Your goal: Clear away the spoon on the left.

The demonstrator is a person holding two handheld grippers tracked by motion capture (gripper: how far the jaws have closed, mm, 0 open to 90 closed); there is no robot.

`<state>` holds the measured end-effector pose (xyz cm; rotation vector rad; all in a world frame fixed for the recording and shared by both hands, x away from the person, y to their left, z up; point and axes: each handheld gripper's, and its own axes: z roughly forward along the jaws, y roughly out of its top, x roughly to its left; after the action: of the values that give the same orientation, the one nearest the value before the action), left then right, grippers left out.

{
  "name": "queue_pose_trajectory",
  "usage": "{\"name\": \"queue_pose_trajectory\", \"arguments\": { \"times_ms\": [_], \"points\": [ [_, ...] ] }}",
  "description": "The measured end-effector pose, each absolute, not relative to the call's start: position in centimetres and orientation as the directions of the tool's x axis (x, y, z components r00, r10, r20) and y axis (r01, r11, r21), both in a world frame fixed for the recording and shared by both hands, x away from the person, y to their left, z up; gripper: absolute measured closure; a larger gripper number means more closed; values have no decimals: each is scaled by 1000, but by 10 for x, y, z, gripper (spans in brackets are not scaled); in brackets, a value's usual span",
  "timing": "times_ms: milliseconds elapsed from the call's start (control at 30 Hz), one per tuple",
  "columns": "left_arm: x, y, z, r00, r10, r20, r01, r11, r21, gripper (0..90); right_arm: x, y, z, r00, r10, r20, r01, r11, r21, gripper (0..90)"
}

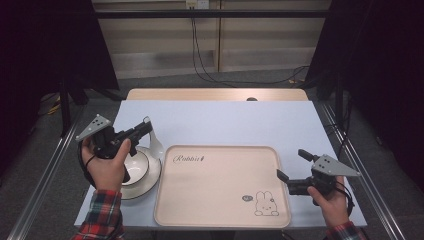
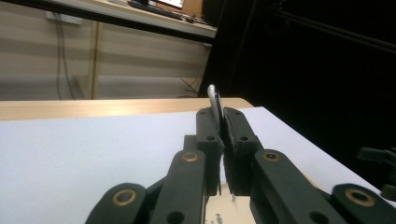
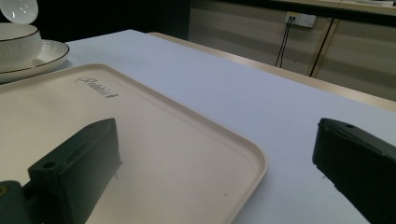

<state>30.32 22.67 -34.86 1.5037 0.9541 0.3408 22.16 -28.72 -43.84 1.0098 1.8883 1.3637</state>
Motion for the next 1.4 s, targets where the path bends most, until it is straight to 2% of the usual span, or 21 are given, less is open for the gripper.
{"name": "queue_pose_trajectory", "arguments": {
  "times_ms": [600,1400],
  "points": [
    [303,196,-363,670,664,-334,396,61,916,861,221,-288,-438,-542,840,-38,229,191,955,5],
    [301,177,-385,683,637,-358,442,30,897,860,221,-289,-439,-538,842,-34,235,188,953,5]
  ]
}}
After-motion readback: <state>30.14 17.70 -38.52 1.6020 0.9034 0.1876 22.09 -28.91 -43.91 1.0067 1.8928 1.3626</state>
